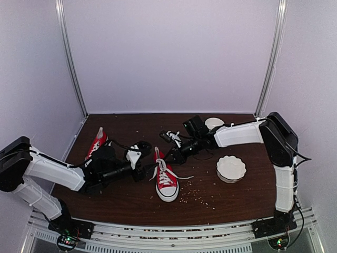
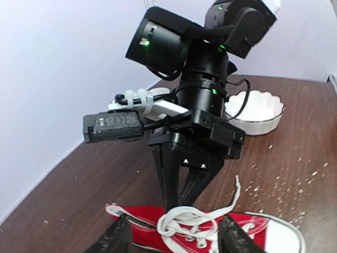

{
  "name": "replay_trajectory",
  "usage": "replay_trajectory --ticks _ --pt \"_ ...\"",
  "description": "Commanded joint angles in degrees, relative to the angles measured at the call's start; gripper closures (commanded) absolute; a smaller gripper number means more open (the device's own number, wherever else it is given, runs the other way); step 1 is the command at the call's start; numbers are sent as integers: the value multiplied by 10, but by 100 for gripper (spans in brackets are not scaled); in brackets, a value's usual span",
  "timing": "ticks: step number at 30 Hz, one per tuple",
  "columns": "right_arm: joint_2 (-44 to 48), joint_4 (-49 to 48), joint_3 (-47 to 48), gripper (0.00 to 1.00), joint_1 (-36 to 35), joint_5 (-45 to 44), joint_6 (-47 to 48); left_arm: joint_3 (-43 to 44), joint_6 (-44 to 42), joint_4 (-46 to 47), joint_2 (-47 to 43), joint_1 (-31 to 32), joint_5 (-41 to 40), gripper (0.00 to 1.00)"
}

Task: Tie the shoes
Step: Tie the loops with the shoelace on the shoe.

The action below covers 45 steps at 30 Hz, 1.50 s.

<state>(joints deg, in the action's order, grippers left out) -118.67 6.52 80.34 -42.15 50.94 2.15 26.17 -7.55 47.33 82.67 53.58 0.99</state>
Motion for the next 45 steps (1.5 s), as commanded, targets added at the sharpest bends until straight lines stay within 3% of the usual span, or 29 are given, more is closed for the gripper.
replay_trajectory --ticks 1,5,15,22,31,40,45 --pt "41 -48 -27 100 -6 -34 -44 -7 90 -42 -8 -1 13 54" --pt "44 -71 -38 100 -9 -33 -60 -3 83 -45 27 34 -22 59" --pt "43 -83 -45 100 -18 -32 -67 32 58 -8 97 77 -141 48" --pt "45 -83 -42 100 -18 -32 -69 66 70 -3 153 78 -138 45" --pt "47 -76 -42 100 -19 -31 -63 72 76 3 162 78 -183 60" --pt "48 -75 -41 100 -19 -30 -62 72 108 32 164 76 -195 51" --pt "47 -75 -42 100 -19 -27 -62 78 120 30 169 74 -226 62"
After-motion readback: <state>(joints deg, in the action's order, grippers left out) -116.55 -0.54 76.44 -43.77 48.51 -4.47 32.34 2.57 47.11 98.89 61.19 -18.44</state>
